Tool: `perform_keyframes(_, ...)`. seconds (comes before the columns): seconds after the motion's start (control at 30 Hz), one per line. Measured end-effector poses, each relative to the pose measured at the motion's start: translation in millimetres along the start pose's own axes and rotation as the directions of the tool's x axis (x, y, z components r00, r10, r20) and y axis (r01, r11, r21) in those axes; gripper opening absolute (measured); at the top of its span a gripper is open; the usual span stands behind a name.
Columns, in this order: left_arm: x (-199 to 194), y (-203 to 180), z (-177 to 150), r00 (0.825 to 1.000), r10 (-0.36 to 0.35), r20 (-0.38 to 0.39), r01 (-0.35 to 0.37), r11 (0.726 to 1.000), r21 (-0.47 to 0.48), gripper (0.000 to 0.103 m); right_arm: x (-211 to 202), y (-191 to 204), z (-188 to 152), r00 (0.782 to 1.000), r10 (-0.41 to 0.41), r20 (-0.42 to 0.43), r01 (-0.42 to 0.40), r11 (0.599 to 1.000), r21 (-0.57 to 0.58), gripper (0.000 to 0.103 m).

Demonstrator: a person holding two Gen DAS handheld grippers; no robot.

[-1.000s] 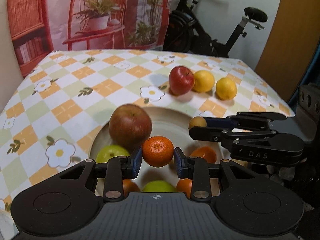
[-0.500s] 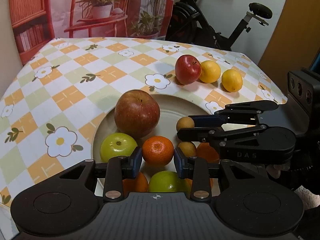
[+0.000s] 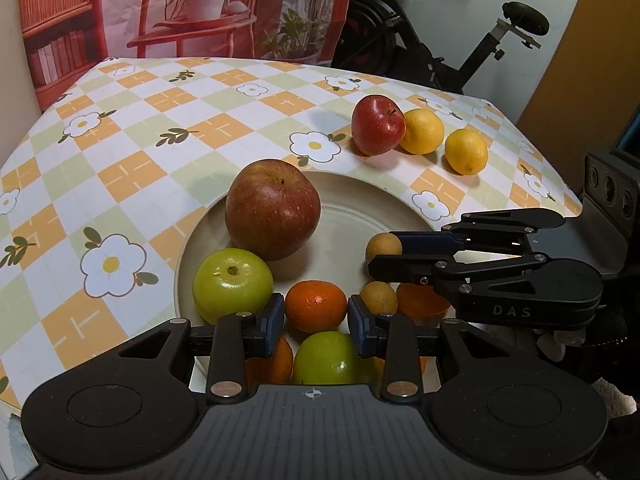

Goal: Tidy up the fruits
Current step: 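Release the kiwi into the plate with the right tool and withdraw both tools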

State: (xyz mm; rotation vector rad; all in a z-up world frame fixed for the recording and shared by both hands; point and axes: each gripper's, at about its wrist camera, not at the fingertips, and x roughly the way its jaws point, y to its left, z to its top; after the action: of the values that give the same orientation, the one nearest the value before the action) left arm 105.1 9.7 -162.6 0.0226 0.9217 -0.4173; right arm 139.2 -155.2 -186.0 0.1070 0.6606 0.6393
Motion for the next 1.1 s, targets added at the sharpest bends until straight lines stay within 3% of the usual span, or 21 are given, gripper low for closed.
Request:
perform_keyframes(0.53,-9.3,2.3,1.1,1.000,-0.005,0.027,0.006,0.999,-0.044,0.037,2.5,5.3,-2.9,0.999,0.038,-0.020,-0.038,0.999,-0.023,0.030)
perform_keyframes(0.8,-28.1,-2.1,5.6,0.984,0.047,0.169,-0.041,0.998,-0.039,0.038,-6.2,1.4,-4.5,0.999,0.013,0.037,-0.013,1.000,0.007,0.034)
perform_keyframes(1.1,-29.1,-7.7,6.5,0.967,0.096,0.235,-0.086,0.995,-0.051,0.038,-20.9,-7.7,-2.9,0.990,-0.050,0.131,0.043,0.998,0.052,0.035)
